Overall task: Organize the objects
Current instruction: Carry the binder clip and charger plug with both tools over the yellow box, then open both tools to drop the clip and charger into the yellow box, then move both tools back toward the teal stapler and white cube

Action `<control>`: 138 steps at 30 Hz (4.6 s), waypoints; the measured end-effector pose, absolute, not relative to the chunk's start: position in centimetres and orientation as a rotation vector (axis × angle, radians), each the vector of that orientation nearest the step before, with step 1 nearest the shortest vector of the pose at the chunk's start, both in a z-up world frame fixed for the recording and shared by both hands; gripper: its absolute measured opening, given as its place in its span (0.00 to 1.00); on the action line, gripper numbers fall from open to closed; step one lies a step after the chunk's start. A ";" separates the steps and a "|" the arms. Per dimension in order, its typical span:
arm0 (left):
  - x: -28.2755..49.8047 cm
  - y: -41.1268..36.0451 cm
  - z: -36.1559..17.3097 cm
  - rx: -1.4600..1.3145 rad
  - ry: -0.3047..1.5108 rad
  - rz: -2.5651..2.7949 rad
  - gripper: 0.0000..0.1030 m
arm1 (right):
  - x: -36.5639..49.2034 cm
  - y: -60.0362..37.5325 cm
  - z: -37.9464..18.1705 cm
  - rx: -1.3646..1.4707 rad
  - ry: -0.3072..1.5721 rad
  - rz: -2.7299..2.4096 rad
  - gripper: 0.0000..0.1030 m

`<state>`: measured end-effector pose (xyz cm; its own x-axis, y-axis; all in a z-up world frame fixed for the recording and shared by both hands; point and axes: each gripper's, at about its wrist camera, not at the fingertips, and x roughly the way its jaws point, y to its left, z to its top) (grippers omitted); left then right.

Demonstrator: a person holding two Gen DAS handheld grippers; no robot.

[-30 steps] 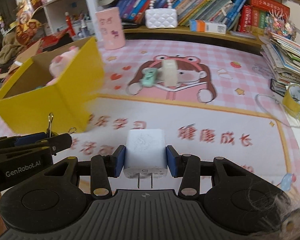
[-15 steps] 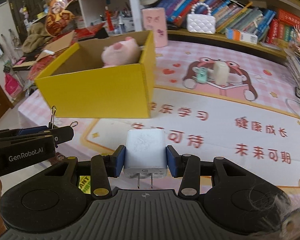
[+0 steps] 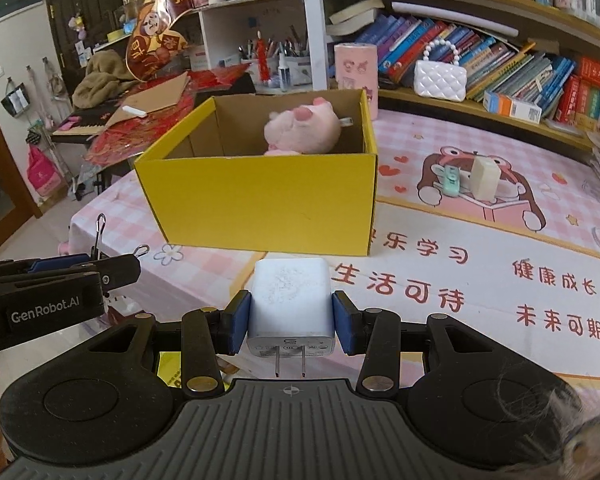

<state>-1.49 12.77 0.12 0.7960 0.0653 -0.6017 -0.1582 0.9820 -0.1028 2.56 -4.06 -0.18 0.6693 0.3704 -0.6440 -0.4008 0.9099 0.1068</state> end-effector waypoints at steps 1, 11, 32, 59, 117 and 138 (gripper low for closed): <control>-1.4 12.8 0.3 -0.149 0.630 0.115 0.43 | 2.5 -4.1 0.0 -0.045 0.710 0.430 0.39; 0.8 13.5 2.9 -0.164 0.515 0.122 0.43 | 5.2 -3.9 2.7 -0.040 0.617 0.415 0.39; 13.2 13.8 1.2 -0.076 0.555 0.197 0.43 | 18.2 1.6 1.6 -0.288 0.558 0.555 0.39; 17.9 13.2 -1.5 -0.028 0.673 0.189 0.46 | 23.5 4.0 -2.1 -0.466 0.691 0.673 0.40; -2.0 13.4 -0.6 -0.061 0.670 0.187 0.83 | 2.4 -3.3 -0.9 -0.143 0.678 0.347 0.55; -0.6 8.0 -1.8 -0.013 0.737 -0.054 0.86 | -0.2 -9.2 -1.9 -0.036 0.756 0.116 0.67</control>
<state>-0.64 7.97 -1.85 0.7389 -0.0532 -0.6717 0.0444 0.9986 -0.0303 -0.16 -9.24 -1.86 0.7216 0.0923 -0.6861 -0.1180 0.9930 0.0096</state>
